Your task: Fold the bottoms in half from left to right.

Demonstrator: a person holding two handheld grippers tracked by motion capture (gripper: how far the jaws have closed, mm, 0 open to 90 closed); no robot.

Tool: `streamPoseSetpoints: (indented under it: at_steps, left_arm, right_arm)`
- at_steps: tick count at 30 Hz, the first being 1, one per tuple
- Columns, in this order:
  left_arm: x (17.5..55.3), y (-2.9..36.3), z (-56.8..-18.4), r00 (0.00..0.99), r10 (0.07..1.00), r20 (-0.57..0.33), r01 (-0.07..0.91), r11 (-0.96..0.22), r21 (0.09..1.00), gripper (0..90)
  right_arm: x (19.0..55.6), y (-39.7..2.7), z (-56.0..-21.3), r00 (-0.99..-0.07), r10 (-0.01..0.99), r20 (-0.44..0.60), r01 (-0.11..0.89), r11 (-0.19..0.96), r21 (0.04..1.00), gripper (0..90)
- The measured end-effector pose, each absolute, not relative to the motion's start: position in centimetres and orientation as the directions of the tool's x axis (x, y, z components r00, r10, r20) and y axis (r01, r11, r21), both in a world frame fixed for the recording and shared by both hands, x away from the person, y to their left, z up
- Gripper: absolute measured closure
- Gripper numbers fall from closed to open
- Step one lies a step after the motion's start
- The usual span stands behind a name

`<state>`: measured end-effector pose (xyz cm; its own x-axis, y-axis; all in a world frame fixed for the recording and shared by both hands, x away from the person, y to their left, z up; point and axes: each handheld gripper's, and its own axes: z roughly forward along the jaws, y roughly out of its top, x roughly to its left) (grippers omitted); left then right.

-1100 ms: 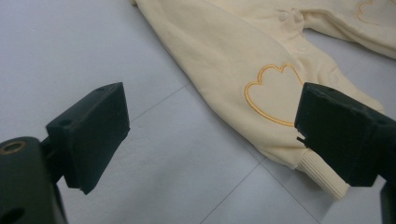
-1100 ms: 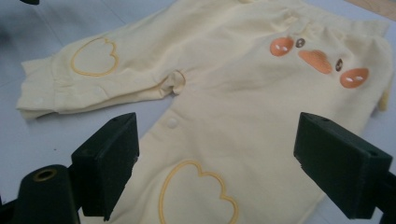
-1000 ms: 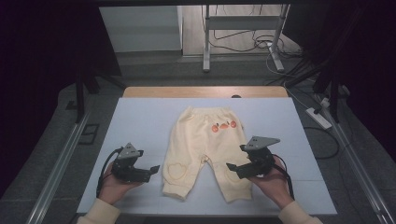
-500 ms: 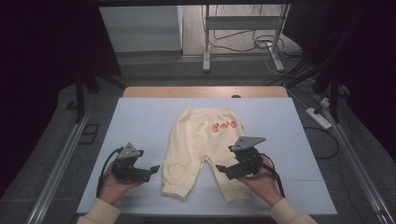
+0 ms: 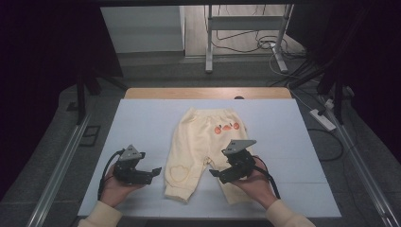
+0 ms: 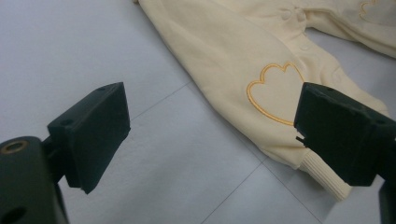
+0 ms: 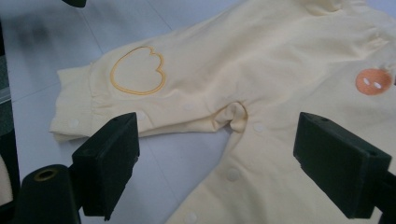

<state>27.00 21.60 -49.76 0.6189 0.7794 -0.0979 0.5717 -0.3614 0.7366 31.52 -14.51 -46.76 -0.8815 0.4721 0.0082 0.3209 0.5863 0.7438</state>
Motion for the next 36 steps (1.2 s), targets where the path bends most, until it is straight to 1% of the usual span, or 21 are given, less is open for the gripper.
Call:
streamPoseSetpoints:
  at_steps: [21,36]
  left_arm:
    - [27.1,21.6,-49.8,0.62,0.778,-0.098,0.571,-0.363,0.736,10.4]
    - [27.1,21.6,-49.9,0.614,0.782,-0.102,0.579,-0.359,0.732,10.5]
  right_arm:
    - [31.2,-11.1,-47.7,-0.908,0.418,0.023,0.303,0.618,0.725,14.8]
    - [30.6,-8.4,-48.7,-0.933,0.356,0.054,0.286,0.643,0.71,15.7]
